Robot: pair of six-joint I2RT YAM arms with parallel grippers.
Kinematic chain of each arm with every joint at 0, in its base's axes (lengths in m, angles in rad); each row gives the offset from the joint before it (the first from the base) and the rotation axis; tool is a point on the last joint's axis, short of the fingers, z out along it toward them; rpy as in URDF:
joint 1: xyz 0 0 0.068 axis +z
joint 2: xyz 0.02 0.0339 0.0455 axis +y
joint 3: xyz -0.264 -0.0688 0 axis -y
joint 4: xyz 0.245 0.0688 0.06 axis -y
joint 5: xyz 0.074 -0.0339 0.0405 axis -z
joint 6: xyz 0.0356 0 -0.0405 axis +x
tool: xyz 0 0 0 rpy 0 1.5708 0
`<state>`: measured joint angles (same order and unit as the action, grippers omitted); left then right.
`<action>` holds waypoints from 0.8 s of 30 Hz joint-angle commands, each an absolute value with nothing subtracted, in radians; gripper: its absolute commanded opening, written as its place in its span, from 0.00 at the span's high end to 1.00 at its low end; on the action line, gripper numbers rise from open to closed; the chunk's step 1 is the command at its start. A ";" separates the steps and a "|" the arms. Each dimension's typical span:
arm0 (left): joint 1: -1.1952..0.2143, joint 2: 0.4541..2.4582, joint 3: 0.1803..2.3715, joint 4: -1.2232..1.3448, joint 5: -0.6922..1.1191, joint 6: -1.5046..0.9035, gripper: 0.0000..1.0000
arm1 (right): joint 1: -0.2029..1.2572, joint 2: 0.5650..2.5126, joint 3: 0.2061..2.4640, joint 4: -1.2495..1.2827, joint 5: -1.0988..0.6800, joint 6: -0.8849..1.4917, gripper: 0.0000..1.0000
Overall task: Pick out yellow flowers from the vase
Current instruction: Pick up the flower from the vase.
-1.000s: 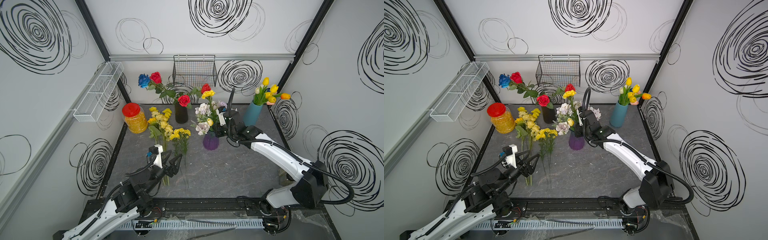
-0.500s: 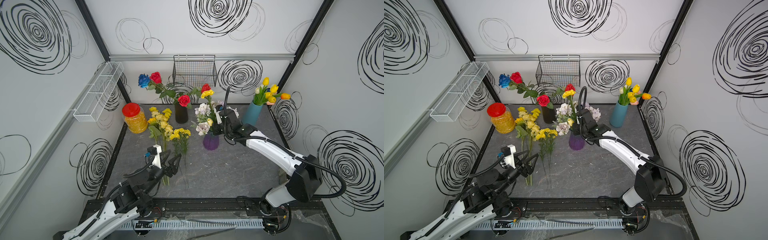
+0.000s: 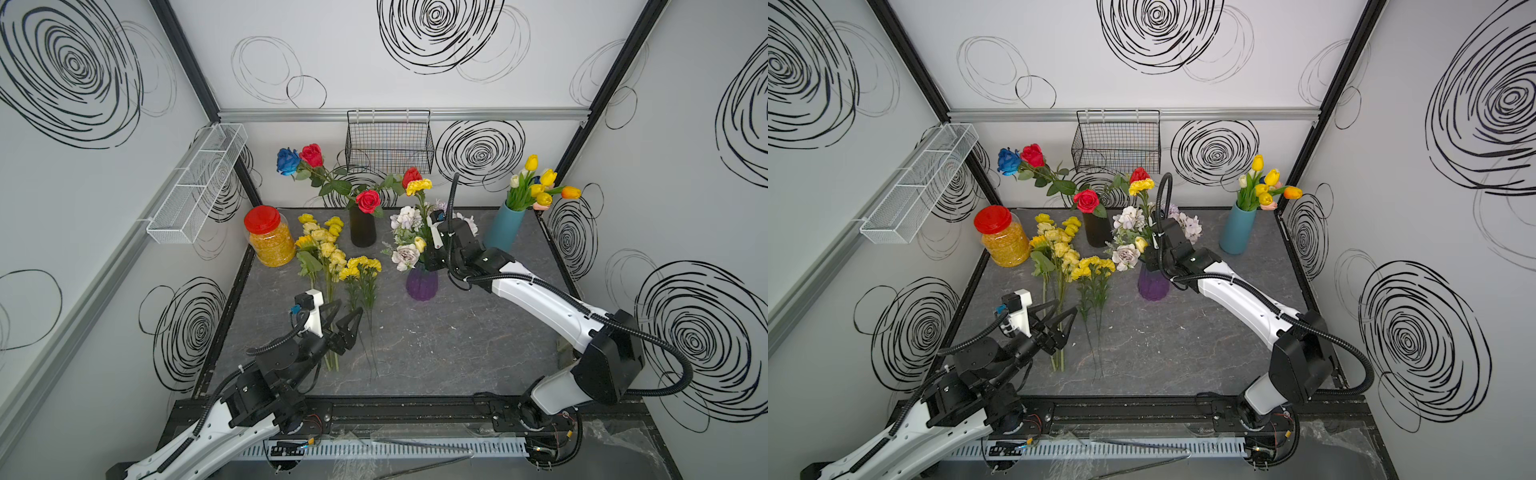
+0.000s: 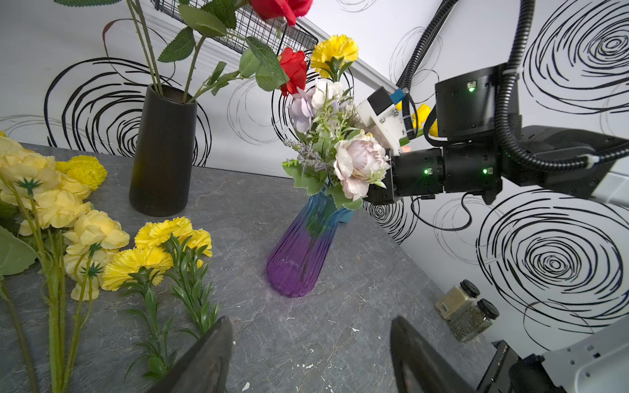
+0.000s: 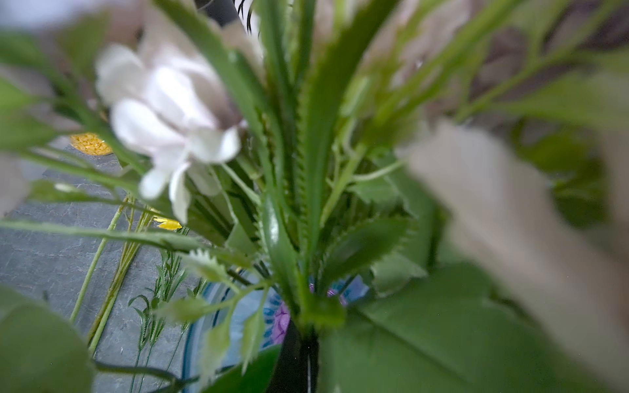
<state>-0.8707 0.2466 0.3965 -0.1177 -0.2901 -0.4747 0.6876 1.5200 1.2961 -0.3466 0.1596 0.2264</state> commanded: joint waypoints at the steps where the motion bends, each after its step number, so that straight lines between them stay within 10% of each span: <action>1: -0.874 0.247 0.394 -0.089 -0.304 -0.479 0.24 | 0.698 1.468 1.330 -0.330 0.171 0.209 0.96; 24: -0.872 0.311 0.447 -0.116 -0.281 -0.459 0.20 | 0.736 1.272 1.480 -0.390 0.268 0.075 0.95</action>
